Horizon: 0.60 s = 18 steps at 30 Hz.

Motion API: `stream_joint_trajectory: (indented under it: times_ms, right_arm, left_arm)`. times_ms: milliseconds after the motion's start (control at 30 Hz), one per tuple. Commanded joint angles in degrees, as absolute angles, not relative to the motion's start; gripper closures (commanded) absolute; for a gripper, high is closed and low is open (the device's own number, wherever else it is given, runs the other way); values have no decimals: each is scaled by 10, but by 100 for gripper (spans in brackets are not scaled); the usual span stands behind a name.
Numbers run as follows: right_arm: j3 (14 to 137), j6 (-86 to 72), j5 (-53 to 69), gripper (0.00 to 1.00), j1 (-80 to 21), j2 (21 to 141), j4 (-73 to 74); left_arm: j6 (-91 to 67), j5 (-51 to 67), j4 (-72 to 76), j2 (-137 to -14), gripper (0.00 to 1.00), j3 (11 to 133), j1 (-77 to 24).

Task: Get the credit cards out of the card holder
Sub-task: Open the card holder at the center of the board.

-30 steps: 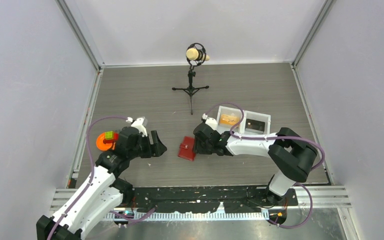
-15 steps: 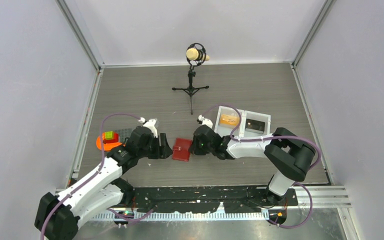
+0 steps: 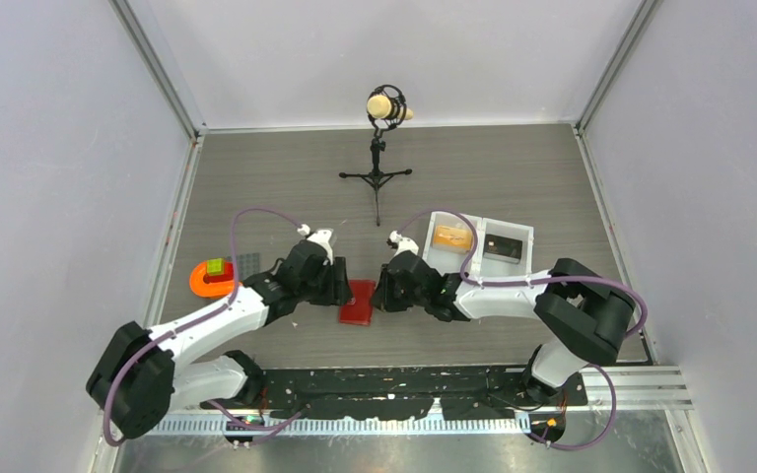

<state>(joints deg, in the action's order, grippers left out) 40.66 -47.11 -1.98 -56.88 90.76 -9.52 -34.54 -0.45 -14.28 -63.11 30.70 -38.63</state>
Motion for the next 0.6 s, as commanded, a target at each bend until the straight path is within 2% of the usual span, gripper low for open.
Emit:
stream_joint_trajectory:
  times_ms: [0, 433, 567]
  right_arm:
    - [403, -474, -20, 95, -576, 884, -123]
    - [398, -476, -28, 95, -577, 877, -127]
    - [393, -479, -31, 95, -577, 877, -132]
  left_arm:
    - [-354, -17, -90, -664, 48, 337, -401]
    - [-363, -40, -85, -738, 48, 339, -439]
    - [-362, -44, -95, -755, 56, 345, -445]
